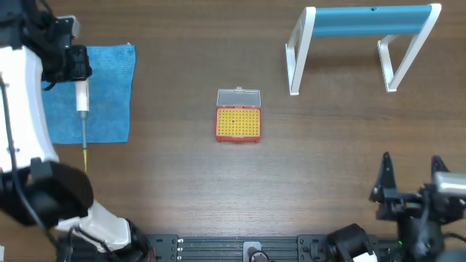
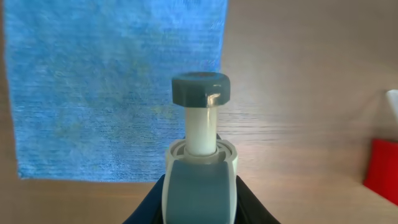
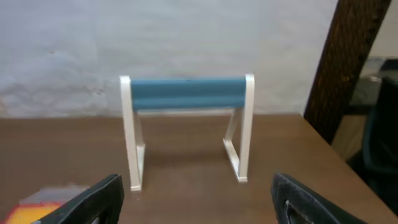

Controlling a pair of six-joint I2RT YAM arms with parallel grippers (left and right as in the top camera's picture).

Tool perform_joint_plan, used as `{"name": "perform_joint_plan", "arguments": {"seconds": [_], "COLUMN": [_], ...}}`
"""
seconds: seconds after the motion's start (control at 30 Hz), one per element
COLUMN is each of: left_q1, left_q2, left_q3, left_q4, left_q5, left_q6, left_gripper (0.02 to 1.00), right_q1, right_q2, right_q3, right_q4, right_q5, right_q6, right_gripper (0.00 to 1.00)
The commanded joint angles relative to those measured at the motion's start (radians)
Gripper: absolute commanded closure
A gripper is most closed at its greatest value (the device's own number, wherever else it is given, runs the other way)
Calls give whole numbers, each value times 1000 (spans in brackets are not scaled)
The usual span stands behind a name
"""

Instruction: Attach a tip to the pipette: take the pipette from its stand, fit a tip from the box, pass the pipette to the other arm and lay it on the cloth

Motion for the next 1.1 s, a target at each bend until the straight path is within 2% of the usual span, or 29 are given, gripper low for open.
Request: {"name": "perform_joint_plan", "arguments": {"seconds": [0.03, 0.13, 0.2, 0.4, 0.6, 0.67, 0.8, 1.0, 1.1], "left_q1": [3, 3, 3, 3, 3, 3, 0, 1, 1], "left_q2": [150, 218, 267, 365, 457, 476, 492, 522, 533], "left_q3": [34, 48, 86, 154, 154, 154, 154, 154, 154], "left_q4": [-2, 7, 26, 152, 264, 301, 372, 379, 361], "left_q5": [-101, -130, -131, -93, -54, -24, 11, 13, 16], "left_q6": [52, 71, 71, 70, 52, 40, 13, 14, 14], "left_gripper": [996, 993, 991, 993, 991, 993, 993, 993, 991], "right_q1": [0, 0, 0, 0, 0, 1, 2, 1, 1], "right_q2": [-2, -2, -2, -47, -288, -256, -256, -256, -256], "right_q3": [-130, -229, -296, -320, -406, -444, -614, -954, -1003], "right_q4": [17, 112, 118, 114, 79, 90, 317, 754, 821], "right_q5": [227, 219, 215, 41, -17, -21, -9, -13, -13], "right_q6": [108, 123, 201, 230, 310, 332, 312, 320, 323], "right_gripper": [218, 215, 215, 213, 213, 215, 213, 137, 137]}}
